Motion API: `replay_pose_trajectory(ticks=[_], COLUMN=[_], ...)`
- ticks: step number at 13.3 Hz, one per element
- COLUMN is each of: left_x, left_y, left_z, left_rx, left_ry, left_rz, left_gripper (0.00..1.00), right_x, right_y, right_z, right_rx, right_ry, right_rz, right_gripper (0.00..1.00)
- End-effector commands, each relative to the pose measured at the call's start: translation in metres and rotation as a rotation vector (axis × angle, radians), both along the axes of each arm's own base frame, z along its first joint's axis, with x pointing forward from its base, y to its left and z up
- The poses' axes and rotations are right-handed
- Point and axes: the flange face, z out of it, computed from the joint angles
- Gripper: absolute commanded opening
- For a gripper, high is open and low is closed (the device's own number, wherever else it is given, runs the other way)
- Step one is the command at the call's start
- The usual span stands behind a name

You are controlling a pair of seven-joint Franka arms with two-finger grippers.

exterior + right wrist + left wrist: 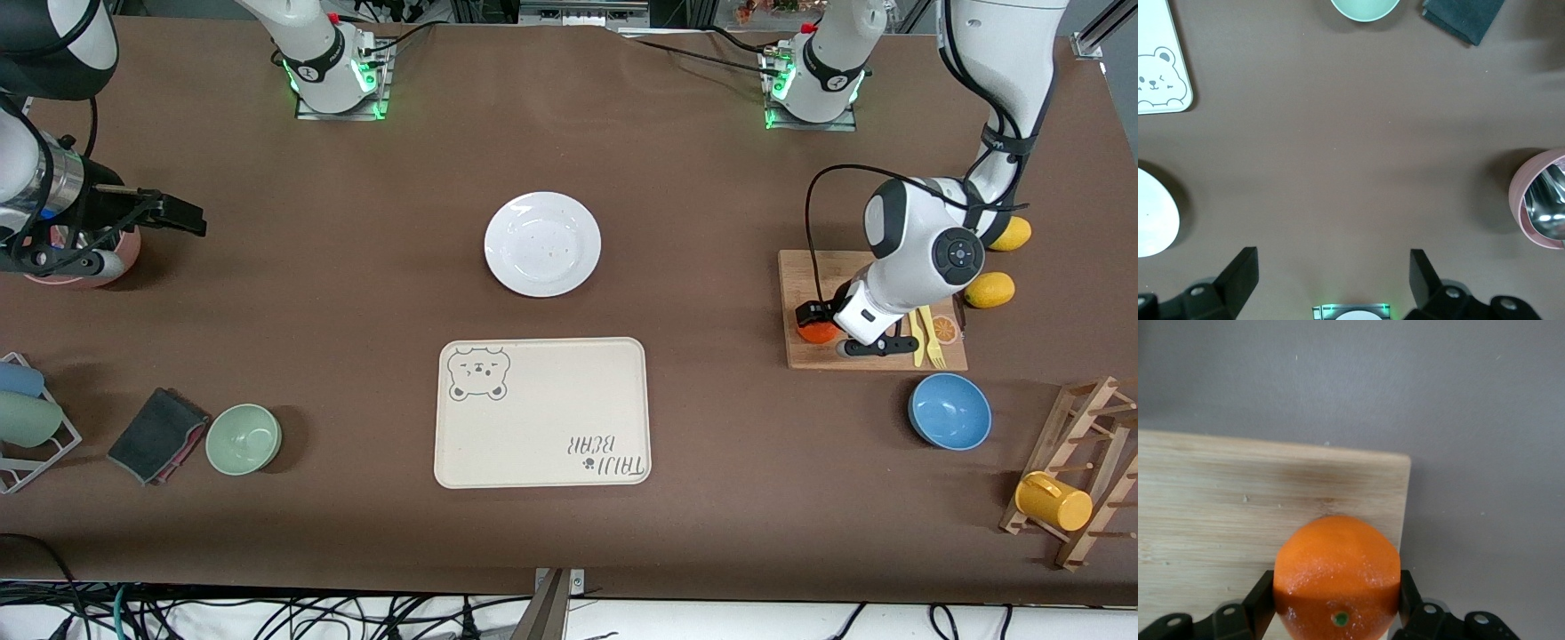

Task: Place orange and plate with both arms
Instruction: 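Close the left gripper on the orange and lift it, then carry the orange over the white plate while the right gripper reaches out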

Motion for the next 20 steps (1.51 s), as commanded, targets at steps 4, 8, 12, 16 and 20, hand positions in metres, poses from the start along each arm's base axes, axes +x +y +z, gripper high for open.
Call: replay_pose_trajectory(ticks=[4, 8, 12, 16, 20], left_x=[-0.017, -0.054, -0.106, -0.129, -0.161], left_y=[-0.113, -0.247, -0.353, -0.429, -0.483], left_z=[0.049, 0.044, 0.058, 0.086, 0.041], left_rx=[-0.135, -0.116, -0.117, -0.165, -0.115], left_ry=[0.007, 0.075, 0.105, 0.086, 0.121], left_rz=[0.053, 0.152, 0.21, 0.224, 0.208], left_gripper=[0.0, 0.0, 0.0, 0.02, 0.03], right_x=[-0.002, -0.002, -0.001, -0.001, -0.001], right_y=[0.002, 0.001, 0.002, 0.002, 0.002], right_z=[0.004, 0.004, 0.003, 0.003, 0.003], right_rx=[0.015, 0.015, 0.014, 0.014, 0.014], right_ry=[0.002, 0.002, 0.004, 0.004, 0.004], right_rz=[-0.012, -0.014, -0.012, -0.012, -0.012], right_gripper=[1.0, 1.0, 1.0, 1.0, 1.0])
